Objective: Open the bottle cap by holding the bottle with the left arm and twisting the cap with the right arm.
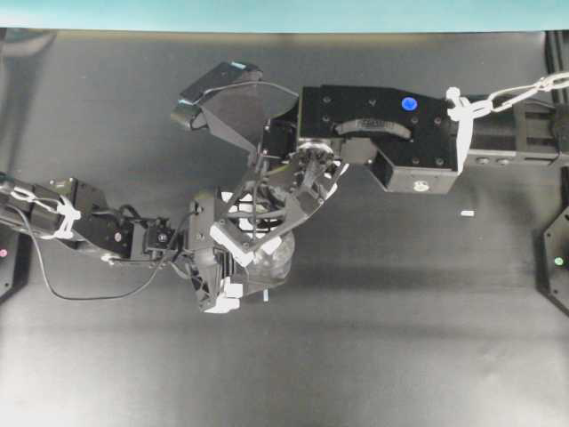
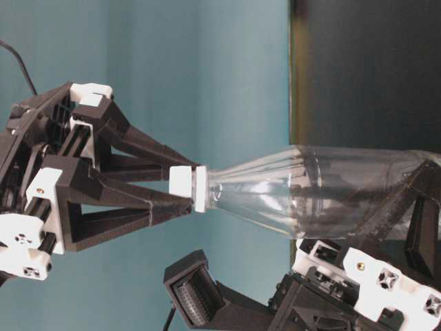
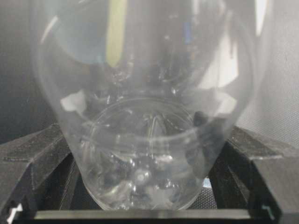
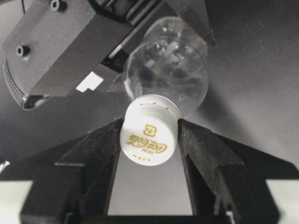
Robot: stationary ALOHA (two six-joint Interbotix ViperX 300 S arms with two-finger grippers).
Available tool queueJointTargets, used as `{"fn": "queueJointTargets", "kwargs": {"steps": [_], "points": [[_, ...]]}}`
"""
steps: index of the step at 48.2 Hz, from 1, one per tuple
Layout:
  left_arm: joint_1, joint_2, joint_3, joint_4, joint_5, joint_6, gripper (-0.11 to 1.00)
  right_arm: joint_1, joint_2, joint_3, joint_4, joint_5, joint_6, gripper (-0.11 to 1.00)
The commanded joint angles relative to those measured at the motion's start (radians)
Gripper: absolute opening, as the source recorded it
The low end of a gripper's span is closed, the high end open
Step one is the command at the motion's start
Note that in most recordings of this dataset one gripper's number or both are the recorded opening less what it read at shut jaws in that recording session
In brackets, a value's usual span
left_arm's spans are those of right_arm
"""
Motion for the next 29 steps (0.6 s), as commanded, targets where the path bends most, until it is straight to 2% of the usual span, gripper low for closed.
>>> {"fn": "queueJointTargets", "kwargs": {"steps": [1,10,14,29], "points": [[-0.003,-0.005,-0.009,0.003,-0.002,0.002,0.87,0.002,-0.002,-0.008,0.003,0.008,-0.021,0.38],[-0.002,-0.003,-0.009,0.003,-0.002,0.002,0.87,0.002,0.000,-0.014,0.006,0.020,-0.037,0.38],[-0.002,-0.003,-0.009,0.002,-0.002,0.002,0.87,0.002,0.002,-0.015,0.006,0.018,-0.075,0.38],[-0.002,-0.005,-0.009,0.002,-0.002,0.002,0.87,0.002,0.026,-0.074,0.008,0.021,-0.439,0.38]]}}
